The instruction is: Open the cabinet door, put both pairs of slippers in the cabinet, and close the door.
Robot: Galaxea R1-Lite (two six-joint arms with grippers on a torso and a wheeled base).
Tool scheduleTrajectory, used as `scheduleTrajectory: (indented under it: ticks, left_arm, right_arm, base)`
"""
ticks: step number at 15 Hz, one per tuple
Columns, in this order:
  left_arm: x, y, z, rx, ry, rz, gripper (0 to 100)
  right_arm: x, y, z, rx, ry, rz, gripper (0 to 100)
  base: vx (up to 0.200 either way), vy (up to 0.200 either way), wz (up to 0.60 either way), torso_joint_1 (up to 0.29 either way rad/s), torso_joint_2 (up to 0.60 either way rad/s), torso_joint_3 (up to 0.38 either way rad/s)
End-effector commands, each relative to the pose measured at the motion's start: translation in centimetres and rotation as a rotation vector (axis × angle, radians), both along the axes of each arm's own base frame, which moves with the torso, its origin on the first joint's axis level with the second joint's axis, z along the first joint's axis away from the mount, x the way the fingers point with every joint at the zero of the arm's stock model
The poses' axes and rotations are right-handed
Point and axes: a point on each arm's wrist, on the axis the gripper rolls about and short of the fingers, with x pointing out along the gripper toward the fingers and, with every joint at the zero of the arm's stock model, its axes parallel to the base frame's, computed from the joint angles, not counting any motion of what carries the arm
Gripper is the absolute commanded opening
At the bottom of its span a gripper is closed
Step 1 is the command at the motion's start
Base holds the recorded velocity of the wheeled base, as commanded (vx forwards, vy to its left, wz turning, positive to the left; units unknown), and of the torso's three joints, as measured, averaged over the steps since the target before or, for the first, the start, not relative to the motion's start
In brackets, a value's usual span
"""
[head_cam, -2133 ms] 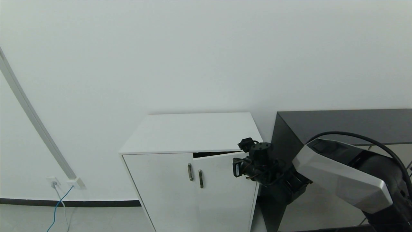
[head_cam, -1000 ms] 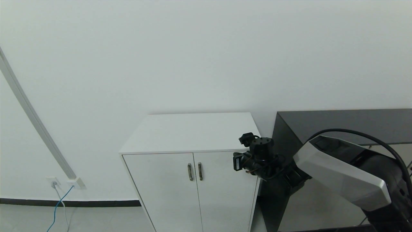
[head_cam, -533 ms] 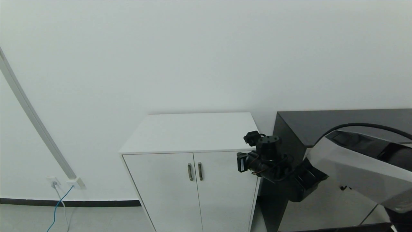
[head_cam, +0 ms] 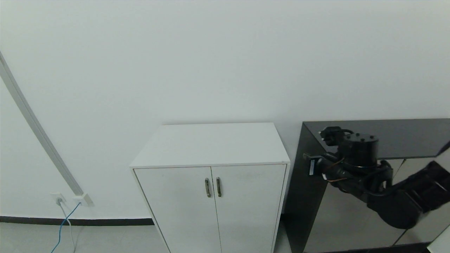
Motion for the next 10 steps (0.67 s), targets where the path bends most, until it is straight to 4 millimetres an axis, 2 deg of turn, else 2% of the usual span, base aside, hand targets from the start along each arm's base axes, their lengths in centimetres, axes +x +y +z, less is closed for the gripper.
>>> scheduleTrajectory:
  ticks: [1, 3, 6, 10]
  left_arm:
    - [0.0, 0.0, 0.0, 0.0, -0.002, 0.0, 0]
    - [0.0, 0.0, 0.0, 0.0, 0.0, 0.0, 0]
    - [0.0, 0.0, 0.0, 0.0, 0.0, 0.0, 0]
    - [0.0, 0.0, 0.0, 0.0, 0.0, 0.0, 0]
  right_arm:
    - [-4.5, -5.3, 3.0, 0.017, -0.055, -0.124, 0]
    - [-6.9, -7.8, 3.2, 0.007, -0.055, -0.191, 0]
    - [-10.1, -10.7, 3.1, -0.029, -0.058, -0.278, 0]
    - [-14.0, -12.4, 2.3, -0.036, -0.054, -0.344, 0]
  base:
    - [0.0, 0.0, 0.0, 0.0, 0.0, 0.0]
    - [0.0, 0.0, 0.0, 0.0, 0.0, 0.0]
    - [0.0, 0.0, 0.0, 0.0, 0.0, 0.0]
    - [0.0, 0.0, 0.0, 0.0, 0.0, 0.0]
